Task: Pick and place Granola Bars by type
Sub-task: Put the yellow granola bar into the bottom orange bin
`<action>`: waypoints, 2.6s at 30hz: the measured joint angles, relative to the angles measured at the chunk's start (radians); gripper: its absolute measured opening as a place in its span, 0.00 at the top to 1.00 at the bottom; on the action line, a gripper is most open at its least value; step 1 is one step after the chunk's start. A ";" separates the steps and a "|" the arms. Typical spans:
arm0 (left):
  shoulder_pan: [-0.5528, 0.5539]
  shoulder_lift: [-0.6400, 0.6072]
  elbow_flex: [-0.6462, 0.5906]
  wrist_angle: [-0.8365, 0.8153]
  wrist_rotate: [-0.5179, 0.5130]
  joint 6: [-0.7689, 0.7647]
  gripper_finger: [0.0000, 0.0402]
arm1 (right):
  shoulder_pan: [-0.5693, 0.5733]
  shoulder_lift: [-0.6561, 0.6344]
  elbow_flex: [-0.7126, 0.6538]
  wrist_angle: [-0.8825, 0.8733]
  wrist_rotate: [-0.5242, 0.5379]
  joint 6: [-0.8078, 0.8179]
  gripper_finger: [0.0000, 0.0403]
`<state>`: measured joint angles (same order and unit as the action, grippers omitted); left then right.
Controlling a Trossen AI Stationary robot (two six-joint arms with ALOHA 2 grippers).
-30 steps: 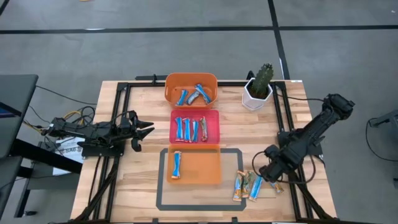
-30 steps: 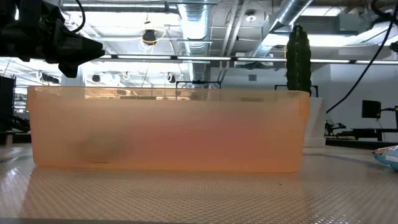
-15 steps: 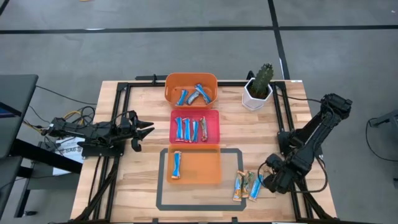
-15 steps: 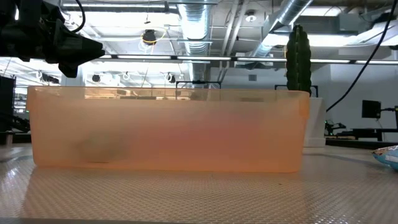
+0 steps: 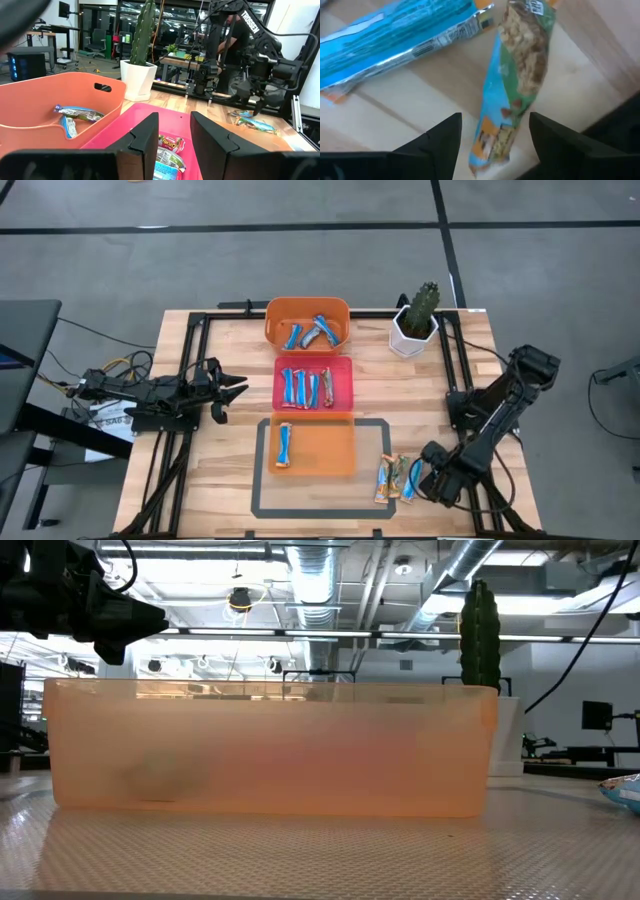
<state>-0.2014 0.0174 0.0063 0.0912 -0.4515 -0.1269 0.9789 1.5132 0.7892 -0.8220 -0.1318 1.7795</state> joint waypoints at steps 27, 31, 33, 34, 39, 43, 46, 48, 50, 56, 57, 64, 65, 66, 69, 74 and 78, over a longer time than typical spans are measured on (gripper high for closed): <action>0.000 0.000 0.000 0.000 0.000 0.000 0.74 | -0.026 0.049 -0.070 0.084 0.008 0.000 0.83; 0.000 0.000 0.000 0.000 0.000 0.000 0.74 | -0.037 0.044 -0.072 0.083 0.010 0.001 0.88; 0.000 0.000 0.000 0.000 0.000 0.000 0.74 | -0.044 0.042 -0.073 0.082 0.013 0.011 0.90; 0.000 0.000 0.000 0.000 0.000 0.000 0.74 | -0.048 0.038 -0.073 0.081 0.013 0.019 0.90; 0.000 0.000 0.000 0.000 0.000 0.000 0.74 | -0.070 0.008 -0.077 0.090 0.037 0.027 0.90; 0.000 0.000 0.000 0.000 0.000 0.000 0.74 | -0.114 -0.038 -0.078 0.097 0.137 0.041 0.90; 0.000 0.000 0.000 0.000 0.000 0.000 0.74 | -0.153 -0.093 -0.078 0.100 0.179 0.060 0.90; 0.000 0.000 0.000 0.000 0.000 0.000 0.74 | -0.187 -0.133 -0.078 0.111 0.218 0.061 0.90; 0.000 0.000 0.000 0.000 0.000 0.000 0.74 | -0.223 -0.176 -0.078 0.122 0.260 0.060 0.90; 0.000 0.000 0.000 0.000 0.000 0.000 0.74 | -0.337 -0.303 -0.076 0.208 0.366 0.000 0.90; 0.000 0.000 0.000 0.000 0.000 0.000 0.74 | -0.358 -0.322 -0.076 0.228 0.382 -0.021 0.90; 0.000 0.000 0.000 0.000 0.000 0.000 0.74 | -0.514 -0.408 -0.074 0.447 0.423 -0.216 0.89; 0.000 0.000 0.000 0.000 0.000 0.000 0.74 | -0.535 -0.415 -0.074 0.485 0.424 -0.245 0.89; 0.000 0.000 0.000 0.000 0.000 0.000 0.74 | -0.556 -0.420 -0.074 0.528 0.423 -0.271 0.89; 0.000 0.000 0.000 0.000 0.000 0.000 0.74 | -0.610 -0.431 -0.074 0.636 0.422 -0.342 0.89; 0.000 0.000 0.000 0.000 0.000 0.000 0.74 | -0.669 -0.435 -0.074 0.773 0.422 -0.418 0.89; 0.000 0.000 0.000 0.000 0.000 0.000 0.74 | -0.685 -0.425 -0.073 0.781 0.422 -0.419 0.89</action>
<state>-0.2012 0.0172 0.0064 0.0910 -0.4515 -0.1270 0.2938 1.0881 0.7162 -0.0408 0.2897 1.3602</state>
